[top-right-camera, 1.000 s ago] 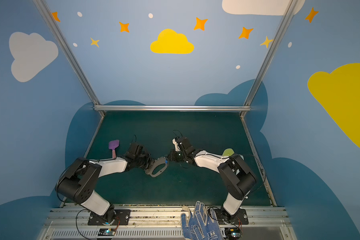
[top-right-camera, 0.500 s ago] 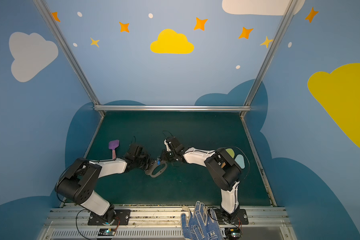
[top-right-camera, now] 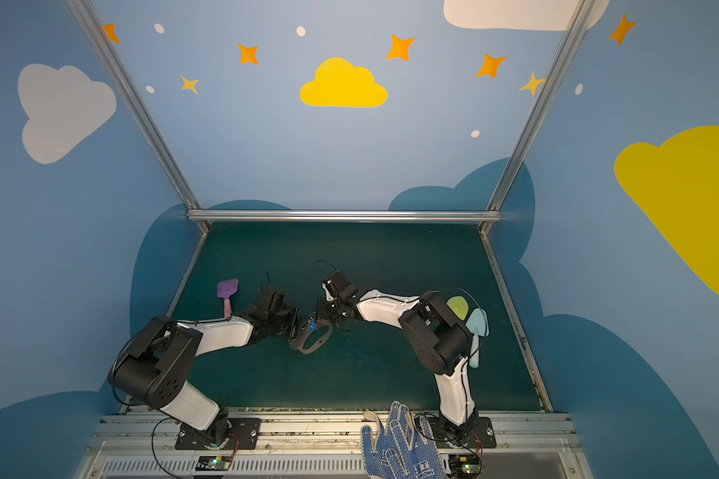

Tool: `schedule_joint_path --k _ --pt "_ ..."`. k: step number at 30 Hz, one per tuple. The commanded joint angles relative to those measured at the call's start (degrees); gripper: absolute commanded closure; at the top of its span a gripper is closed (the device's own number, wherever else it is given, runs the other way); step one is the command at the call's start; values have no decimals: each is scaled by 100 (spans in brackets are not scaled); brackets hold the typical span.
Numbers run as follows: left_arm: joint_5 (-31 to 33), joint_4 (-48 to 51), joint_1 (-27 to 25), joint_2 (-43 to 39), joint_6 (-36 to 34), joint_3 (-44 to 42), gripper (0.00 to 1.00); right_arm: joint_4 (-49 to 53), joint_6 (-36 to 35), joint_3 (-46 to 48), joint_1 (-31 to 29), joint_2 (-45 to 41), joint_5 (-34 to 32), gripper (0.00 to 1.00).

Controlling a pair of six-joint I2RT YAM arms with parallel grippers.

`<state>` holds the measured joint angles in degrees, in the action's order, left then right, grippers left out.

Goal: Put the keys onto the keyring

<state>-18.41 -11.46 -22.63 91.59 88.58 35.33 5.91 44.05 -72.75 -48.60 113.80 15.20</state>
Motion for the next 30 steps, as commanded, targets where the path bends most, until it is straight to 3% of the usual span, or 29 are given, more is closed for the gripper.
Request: schedule_joint_path --k 1,6,12,20,25,30 --pt "-4 -216 -3 -142 37 -9 96 310 -40 75 -6 70 106 100" --pt "-33 -233 13 -115 10 -9 96 455 -40 448 61 -391 568 100" --pt "-39 -277 11 -132 28 -70 96 1401 -189 533 61 -950 -349 100" --pt "-52 -275 4 -192 11 -88 96 1915 -246 -434 -65 -58 -518 100" --pt "-75 -338 -3 -176 50 -132 96 1456 -46 -639 -115 218 -517 100" --pt "-121 -407 -2 -150 91 -149 96 499 225 -169 -98 35 -649 100"
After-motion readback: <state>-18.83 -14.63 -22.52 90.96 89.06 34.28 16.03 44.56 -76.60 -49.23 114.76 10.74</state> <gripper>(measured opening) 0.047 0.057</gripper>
